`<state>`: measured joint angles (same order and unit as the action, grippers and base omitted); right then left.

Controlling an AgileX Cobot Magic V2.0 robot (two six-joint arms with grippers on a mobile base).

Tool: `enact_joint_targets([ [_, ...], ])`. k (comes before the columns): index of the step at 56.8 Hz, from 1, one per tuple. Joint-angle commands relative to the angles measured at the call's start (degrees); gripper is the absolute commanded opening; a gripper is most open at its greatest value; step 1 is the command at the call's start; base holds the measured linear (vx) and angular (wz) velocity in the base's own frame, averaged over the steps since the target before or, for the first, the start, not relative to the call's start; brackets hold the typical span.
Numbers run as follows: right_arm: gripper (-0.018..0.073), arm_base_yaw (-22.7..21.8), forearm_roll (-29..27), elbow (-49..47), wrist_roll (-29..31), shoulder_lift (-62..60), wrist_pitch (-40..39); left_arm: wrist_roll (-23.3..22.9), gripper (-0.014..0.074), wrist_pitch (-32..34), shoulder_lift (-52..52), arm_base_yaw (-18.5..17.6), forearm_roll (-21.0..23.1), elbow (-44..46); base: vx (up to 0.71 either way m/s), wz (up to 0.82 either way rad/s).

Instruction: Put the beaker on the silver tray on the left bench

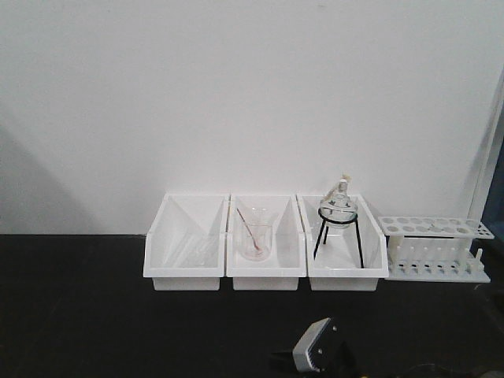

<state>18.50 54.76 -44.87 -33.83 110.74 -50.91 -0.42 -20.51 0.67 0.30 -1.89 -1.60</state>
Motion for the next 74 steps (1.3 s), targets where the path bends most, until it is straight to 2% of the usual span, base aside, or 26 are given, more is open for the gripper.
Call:
enact_joint_targets([
  [1,0.0671,-0.4,-2.2,-1.3,0.7,-5.2,-4.1,-0.2,0.0001,4.5,0.9,-0.4,0.1,-1.6,0.0,0.0],
  [7,0.0631,-0.4,-2.3,-1.3,-1.4,-8.7,-3.8,-0.2,0.0001,4.5,0.9,-0.4,0.1,-1.6,0.0,0.0],
  [13,0.0518,-0.4,-2.7,-1.3,-14.7,-14.7,1.8,-0.2,0.0001,4.5,0.9,-0.4,0.1,-1.6,0.0,0.0],
  [16,0.0412,-0.4,-2.3,-1.3,-21.2,-17.8,6.7,-0.2,0.0001,4.5,0.9,-0.4,0.1,-1.6,0.0,0.0],
  [20,0.0239,-0.4,0.9,-1.3,-26.2,-22.5,12.3,-0.2,0.0001,4.5,0.9,-0.4,0.1,-1.6,0.0,0.0],
  [25,-0.0004,-0.4,8.1,-1.3,-31.3,-29.0,16.9,-0.2,0.0001,4.5,0.9,-0.4,0.1,-1.6,0.0,0.0],
  [26,-0.0017,-0.4,9.8,-1.3,-32.8,-30.5,17.6,-0.2,0.0001,4.5,0.9,-0.4,0.1,-1.6,0.0,0.0],
  [32,-0.0013,-0.4,17.0,-1.3,-41.0,-38.1,22.0,-0.2,0.0001,4.5,0.9,-0.4,0.1,-1.6,0.0,0.0],
  [35,-0.0011,-0.4,18.9,-1.3,-43.4,-40.9,24.5,-0.2,0.0001,4.5,0.9,-0.4,0.1,-1.6,0.0,0.0],
  [44,-0.0011,-0.4,24.0,-1.3,-43.9,-47.5,27.4,-0.2,0.0001,4.5,0.9,-0.4,0.1,-1.6,0.0,0.0],
  [74,-0.0011,-0.4,24.4,-1.3,-43.8,-50.5,27.5,-0.2,0.0001,4.5,0.9,-0.4,0.1,-1.6,0.0,0.0],
])
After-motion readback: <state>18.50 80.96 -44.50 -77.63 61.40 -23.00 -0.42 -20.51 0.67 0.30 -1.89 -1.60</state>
